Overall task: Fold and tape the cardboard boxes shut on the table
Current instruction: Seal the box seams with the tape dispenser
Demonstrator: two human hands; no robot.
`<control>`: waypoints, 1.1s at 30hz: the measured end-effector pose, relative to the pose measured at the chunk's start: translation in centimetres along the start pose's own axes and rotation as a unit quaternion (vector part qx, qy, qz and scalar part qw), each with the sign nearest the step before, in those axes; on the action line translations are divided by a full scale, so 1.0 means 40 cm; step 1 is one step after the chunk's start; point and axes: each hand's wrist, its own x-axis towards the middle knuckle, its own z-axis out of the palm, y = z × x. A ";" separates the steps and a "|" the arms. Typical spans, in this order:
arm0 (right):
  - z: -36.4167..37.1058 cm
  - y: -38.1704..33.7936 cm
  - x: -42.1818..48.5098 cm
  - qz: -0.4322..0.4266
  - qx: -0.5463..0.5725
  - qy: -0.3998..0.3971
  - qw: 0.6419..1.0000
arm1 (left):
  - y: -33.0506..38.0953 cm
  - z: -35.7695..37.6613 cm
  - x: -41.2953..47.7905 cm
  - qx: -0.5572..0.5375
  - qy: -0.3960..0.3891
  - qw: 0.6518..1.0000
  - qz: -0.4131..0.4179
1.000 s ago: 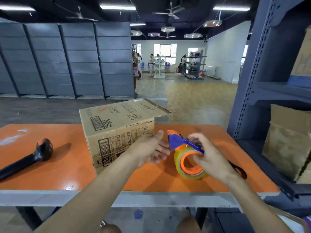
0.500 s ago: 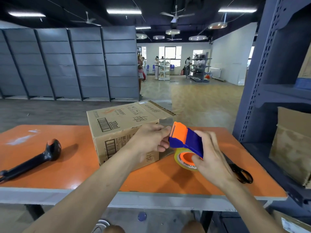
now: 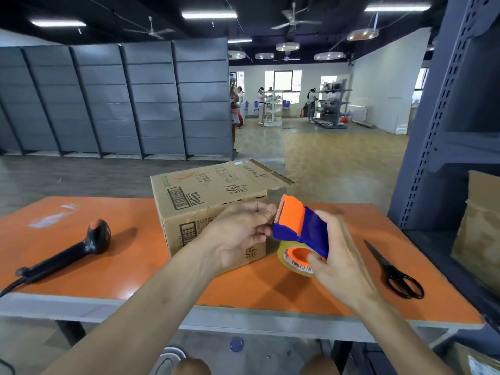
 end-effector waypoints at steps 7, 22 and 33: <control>0.007 0.004 0.004 0.008 0.004 0.010 1.000 | 0.013 0.010 -0.001 0.053 0.010 0.999 0.010; 0.012 0.002 0.001 0.012 -0.007 0.018 1.000 | -0.007 0.010 0.019 0.039 0.045 0.998 0.023; -0.019 -0.017 0.010 -0.009 -0.006 0.020 1.000 | 0.064 -0.030 0.024 0.053 -0.012 0.998 -0.028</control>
